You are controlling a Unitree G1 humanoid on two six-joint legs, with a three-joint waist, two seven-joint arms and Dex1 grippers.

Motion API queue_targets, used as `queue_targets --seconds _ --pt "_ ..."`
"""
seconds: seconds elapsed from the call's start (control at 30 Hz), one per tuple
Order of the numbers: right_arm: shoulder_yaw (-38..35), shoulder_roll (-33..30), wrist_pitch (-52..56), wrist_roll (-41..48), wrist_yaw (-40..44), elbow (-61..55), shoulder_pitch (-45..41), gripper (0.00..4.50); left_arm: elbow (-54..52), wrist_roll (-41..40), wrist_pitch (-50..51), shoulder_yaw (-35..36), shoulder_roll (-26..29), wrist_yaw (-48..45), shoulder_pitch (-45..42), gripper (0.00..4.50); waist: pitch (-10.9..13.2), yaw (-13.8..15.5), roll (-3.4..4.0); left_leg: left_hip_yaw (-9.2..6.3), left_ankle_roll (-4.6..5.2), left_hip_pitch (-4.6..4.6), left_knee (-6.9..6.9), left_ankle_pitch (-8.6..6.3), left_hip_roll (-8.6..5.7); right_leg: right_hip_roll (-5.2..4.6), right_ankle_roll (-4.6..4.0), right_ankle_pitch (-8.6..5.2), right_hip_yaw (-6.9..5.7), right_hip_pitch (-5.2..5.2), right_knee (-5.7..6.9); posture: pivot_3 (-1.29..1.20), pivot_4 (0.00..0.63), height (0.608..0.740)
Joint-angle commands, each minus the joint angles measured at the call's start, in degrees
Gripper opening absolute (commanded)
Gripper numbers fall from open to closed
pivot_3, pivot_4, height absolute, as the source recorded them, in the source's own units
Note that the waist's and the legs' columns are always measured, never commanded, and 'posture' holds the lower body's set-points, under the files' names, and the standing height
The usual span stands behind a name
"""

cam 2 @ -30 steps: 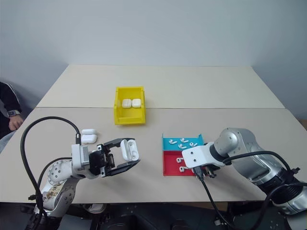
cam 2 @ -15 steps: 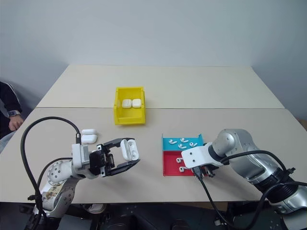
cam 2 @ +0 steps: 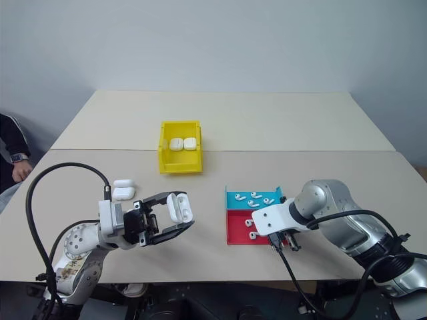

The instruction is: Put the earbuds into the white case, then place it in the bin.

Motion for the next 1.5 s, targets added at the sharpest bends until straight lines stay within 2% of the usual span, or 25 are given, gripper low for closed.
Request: queue_targets --seconds 0.03,0.17,0.33,0.47,0.6,0.8,0.93,1.2,1.5 --pt "-2.0 -0.2 0.3 0.5 0.2 -1.5 -0.3 0.76 -1.6 -0.3 -0.5 0.3 -0.4 0.3 -0.2 2.81 0.0 0.0 0.00 0.00 0.00 0.00 0.00 0.00 0.00 0.00 0.00 0.00 0.00 0.00 0.00 0.00 0.150 0.740" --pt "-7.0 -0.5 4.1 6.9 1.5 -4.7 -1.2 0.76 -1.9 -2.4 -0.7 0.3 -1.3 -0.7 -0.8 2.81 0.0 0.0 0.00 0.00 0.00 -0.01 0.00 0.00 0.00 0.00 0.00 0.00 0.00 -0.01 0.00 0.00 0.150 0.740" --pt "-23.8 1.2 12.5 27.2 3.0 -6.0 -5.6 0.76 -5.8 -7.5 4.1 -0.3 -2.4 0.4 -2.6 2.81 0.0 0.0 0.00 -0.05 0.00 -0.01 -0.01 0.00 0.00 0.00 0.00 0.00 0.00 0.02 -0.01 0.00 0.150 0.740" --pt "-36.2 5.3 12.7 40.1 0.4 -3.8 -6.6 0.76 -6.7 -8.8 7.1 -1.1 -1.6 -1.1 -3.8 2.81 0.0 0.2 -0.01 -0.14 0.02 0.07 -0.03 -0.02 0.01 0.00 0.00 0.00 -0.12 0.22 -0.10 0.00 0.150 0.740" --pt "-41.2 11.4 10.0 47.3 -4.6 -3.4 -7.1 0.76 -6.3 -9.0 9.0 -1.6 -0.8 -2.8 -4.4 2.81 0.0 0.0 -0.01 -0.13 0.03 0.07 -0.03 -0.02 -0.02 -0.01 0.01 0.00 -0.10 0.22 -0.09 0.00 0.150 0.740" --pt "-41.7 21.4 5.7 55.1 -9.8 -4.9 -7.8 0.76 -5.7 -9.3 10.8 -1.8 -1.2 -3.5 -6.9 2.81 0.0 -0.1 0.00 -0.14 0.02 0.09 -0.03 -0.01 -0.01 0.02 0.01 0.01 -0.08 0.19 -0.03 0.00 0.150 0.740" --pt "-37.4 26.1 0.6 54.9 -8.5 -5.4 -5.5 0.76 -5.4 -9.3 12.1 -1.9 -1.3 -3.8 -8.5 2.81 0.0 0.0 0.00 -0.14 0.03 0.05 -0.05 -0.02 -0.01 0.02 0.01 0.01 -0.09 0.17 -0.06 0.00 0.150 0.740" --pt "-31.2 30.2 -7.0 52.3 -6.9 -4.3 -2.6 0.76 -5.6 -9.5 13.5 -2.2 -1.8 -4.9 -9.1 2.81 0.0 0.0 0.01 -0.15 0.02 0.05 -0.05 -0.01 0.00 0.03 0.01 0.01 -0.10 0.15 -0.03 0.00 0.150 0.740" --pt "-25.8 31.5 -13.2 48.1 -5.8 -1.8 -0.7 0.76 -6.2 -9.0 13.5 -2.8 -2.0 -4.8 -8.5 2.81 0.0 0.0 0.01 -0.14 0.02 0.05 -0.06 -0.01 0.00 0.03 0.01 0.01 -0.10 0.14 -0.04 0.00 0.150 0.740"
